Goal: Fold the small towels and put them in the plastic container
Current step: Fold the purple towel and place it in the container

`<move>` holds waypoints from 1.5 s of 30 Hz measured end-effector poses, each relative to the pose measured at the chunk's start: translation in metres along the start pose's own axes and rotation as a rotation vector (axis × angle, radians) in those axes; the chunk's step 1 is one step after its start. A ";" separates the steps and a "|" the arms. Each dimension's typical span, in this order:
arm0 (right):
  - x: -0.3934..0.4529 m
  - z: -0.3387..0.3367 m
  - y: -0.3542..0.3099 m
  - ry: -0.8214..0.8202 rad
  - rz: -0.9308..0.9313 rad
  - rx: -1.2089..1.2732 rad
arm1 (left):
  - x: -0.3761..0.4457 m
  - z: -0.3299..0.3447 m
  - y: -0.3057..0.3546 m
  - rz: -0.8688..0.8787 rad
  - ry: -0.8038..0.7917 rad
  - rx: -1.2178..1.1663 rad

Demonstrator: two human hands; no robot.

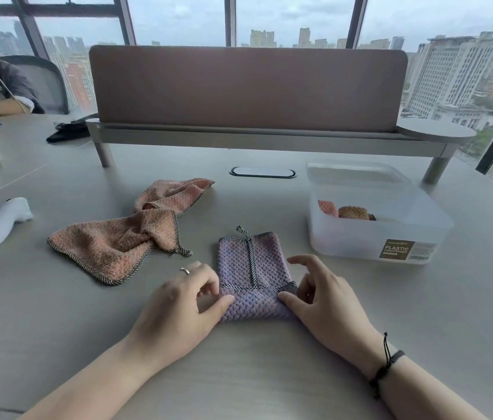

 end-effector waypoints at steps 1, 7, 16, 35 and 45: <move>0.000 0.000 0.000 0.009 -0.006 -0.020 | 0.000 -0.002 0.005 0.092 0.010 -0.004; -0.012 -0.008 -0.009 0.181 -0.251 -0.064 | -0.011 0.018 0.021 0.381 -0.469 0.079; -0.020 0.005 -0.011 -0.175 -0.455 -0.195 | -0.004 0.022 0.017 0.285 -0.684 0.021; -0.017 0.002 -0.010 -0.074 -0.369 -0.188 | 0.002 0.008 0.005 0.051 -0.142 -0.123; 0.005 -0.007 -0.007 0.074 -0.094 -0.028 | 0.019 0.013 -0.016 -0.197 -0.075 -0.224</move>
Point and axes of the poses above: each hand's wrist, its own x-axis towards the middle knuckle, its own z-axis out of the palm, y = z × x, the point moved 3 cm from there along x, towards the middle knuckle, and after that the axes turned 4 degrees about -z, right-handed, at the moved point
